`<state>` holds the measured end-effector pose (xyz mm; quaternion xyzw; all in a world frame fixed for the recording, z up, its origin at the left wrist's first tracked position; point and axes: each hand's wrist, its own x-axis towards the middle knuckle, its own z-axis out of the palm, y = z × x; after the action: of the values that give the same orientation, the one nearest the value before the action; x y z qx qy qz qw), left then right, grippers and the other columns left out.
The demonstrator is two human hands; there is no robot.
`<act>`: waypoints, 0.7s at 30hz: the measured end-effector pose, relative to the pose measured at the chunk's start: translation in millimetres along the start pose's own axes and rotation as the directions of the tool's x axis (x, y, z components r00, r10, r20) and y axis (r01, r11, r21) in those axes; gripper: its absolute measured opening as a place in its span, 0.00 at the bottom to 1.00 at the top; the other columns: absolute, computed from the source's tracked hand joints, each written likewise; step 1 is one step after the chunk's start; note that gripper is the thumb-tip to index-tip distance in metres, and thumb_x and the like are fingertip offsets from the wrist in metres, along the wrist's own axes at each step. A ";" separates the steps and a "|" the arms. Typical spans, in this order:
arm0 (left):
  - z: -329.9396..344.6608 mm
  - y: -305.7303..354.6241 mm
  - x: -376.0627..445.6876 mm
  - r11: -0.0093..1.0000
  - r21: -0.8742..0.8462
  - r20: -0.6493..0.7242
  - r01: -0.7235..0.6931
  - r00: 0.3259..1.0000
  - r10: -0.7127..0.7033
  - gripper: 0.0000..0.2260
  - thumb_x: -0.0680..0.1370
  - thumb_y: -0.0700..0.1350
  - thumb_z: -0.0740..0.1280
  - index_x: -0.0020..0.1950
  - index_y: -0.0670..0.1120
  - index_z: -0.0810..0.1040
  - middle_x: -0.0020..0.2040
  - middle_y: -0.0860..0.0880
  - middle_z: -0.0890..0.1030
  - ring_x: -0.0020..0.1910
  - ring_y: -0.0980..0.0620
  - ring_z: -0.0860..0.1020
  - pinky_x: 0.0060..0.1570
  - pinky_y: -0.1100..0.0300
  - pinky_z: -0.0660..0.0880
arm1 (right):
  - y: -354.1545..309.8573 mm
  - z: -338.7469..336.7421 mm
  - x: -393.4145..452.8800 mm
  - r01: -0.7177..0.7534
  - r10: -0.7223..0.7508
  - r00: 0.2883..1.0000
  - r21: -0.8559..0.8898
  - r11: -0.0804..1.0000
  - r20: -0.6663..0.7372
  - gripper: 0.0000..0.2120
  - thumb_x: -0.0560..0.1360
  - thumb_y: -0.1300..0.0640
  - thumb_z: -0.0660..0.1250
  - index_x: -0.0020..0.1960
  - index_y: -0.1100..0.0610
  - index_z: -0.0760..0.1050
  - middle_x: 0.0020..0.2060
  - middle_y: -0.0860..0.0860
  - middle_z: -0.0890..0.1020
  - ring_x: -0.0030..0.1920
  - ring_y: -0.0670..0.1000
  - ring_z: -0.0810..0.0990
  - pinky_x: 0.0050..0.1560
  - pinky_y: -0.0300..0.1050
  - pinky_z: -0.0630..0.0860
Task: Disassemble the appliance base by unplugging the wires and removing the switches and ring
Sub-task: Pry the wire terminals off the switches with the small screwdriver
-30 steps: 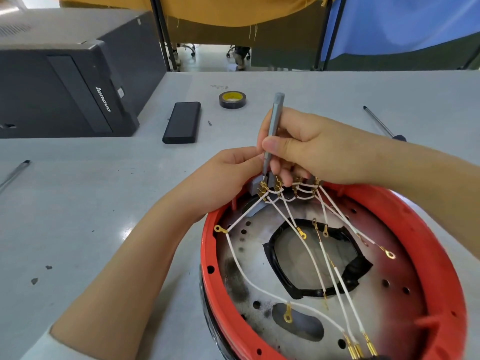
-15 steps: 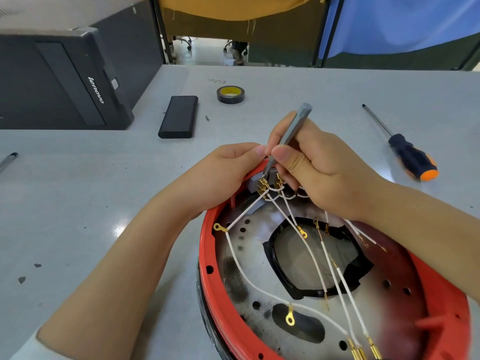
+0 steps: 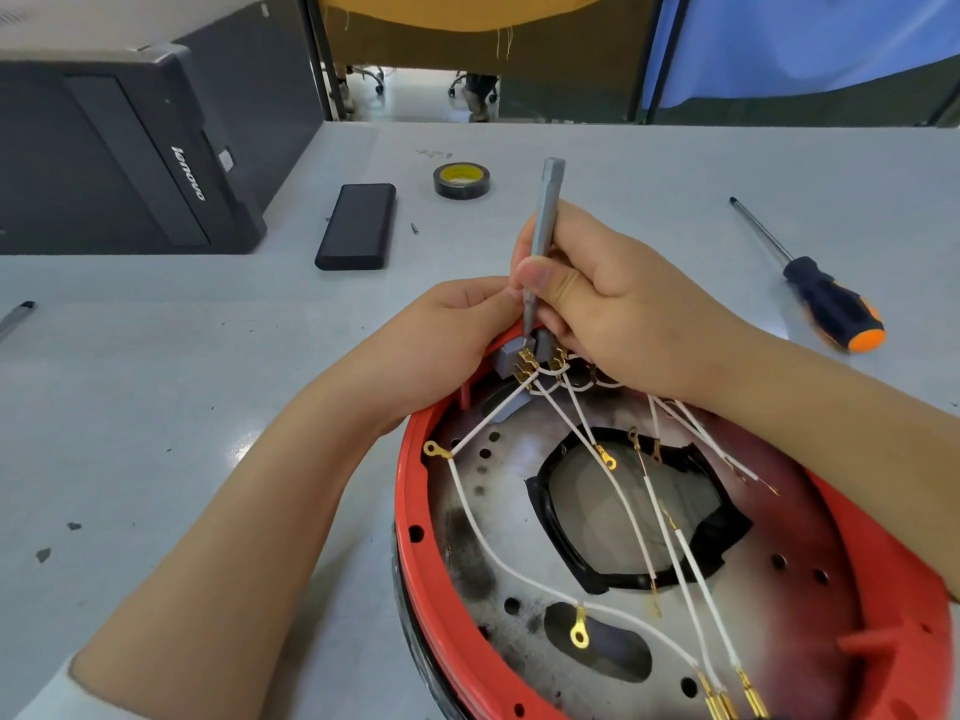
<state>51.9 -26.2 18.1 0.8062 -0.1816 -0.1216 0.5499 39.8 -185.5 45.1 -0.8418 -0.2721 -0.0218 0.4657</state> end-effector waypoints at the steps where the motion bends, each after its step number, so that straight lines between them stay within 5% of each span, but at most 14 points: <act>1: -0.3 -0.2 0.0 1.000 -0.001 0.001 0.000 1.000 0.000 0.16 0.83 0.52 0.55 0.45 0.52 0.80 0.47 0.40 0.81 0.42 0.52 0.77 0.42 0.68 0.74 | 0.4 -0.4 -1.9 0.013 -0.013 1.000 0.009 1.000 0.002 0.07 0.82 0.58 0.56 0.46 0.51 0.68 0.28 0.46 0.70 0.26 0.42 0.70 0.29 0.32 0.67; 5: -0.5 0.1 -0.8 1.000 0.011 -0.004 0.009 1.000 -0.009 0.17 0.81 0.56 0.56 0.45 0.50 0.80 0.45 0.43 0.82 0.40 0.54 0.78 0.38 0.72 0.72 | 0.8 -3.6 -14.1 0.136 -0.136 0.991 -0.032 0.990 0.008 0.05 0.81 0.57 0.56 0.48 0.49 0.68 0.30 0.45 0.72 0.29 0.42 0.72 0.33 0.31 0.68; 14: 0.3 3.6 -3.6 1.000 0.007 -0.025 0.017 1.000 -0.017 0.14 0.81 0.55 0.57 0.43 0.54 0.80 0.43 0.48 0.82 0.37 0.59 0.77 0.35 0.73 0.72 | 0.1 0.5 -14.9 0.153 -0.150 0.988 -0.167 0.974 0.029 0.03 0.80 0.54 0.56 0.50 0.47 0.67 0.31 0.48 0.74 0.31 0.44 0.73 0.34 0.33 0.69; 21: 2.1 0.2 -0.5 0.999 -0.048 -0.014 0.021 1.000 -0.022 0.15 0.82 0.52 0.56 0.43 0.52 0.81 0.46 0.43 0.82 0.42 0.53 0.77 0.42 0.69 0.74 | -6.0 0.0 1.2 -0.046 0.046 0.999 -0.005 0.999 0.012 0.07 0.82 0.58 0.55 0.46 0.52 0.68 0.28 0.48 0.70 0.24 0.41 0.69 0.27 0.32 0.67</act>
<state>50.7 -27.8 17.5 0.7956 -0.1661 -0.1259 0.5688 38.0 -182.4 50.1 -0.8490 -0.2554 -0.0068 0.4625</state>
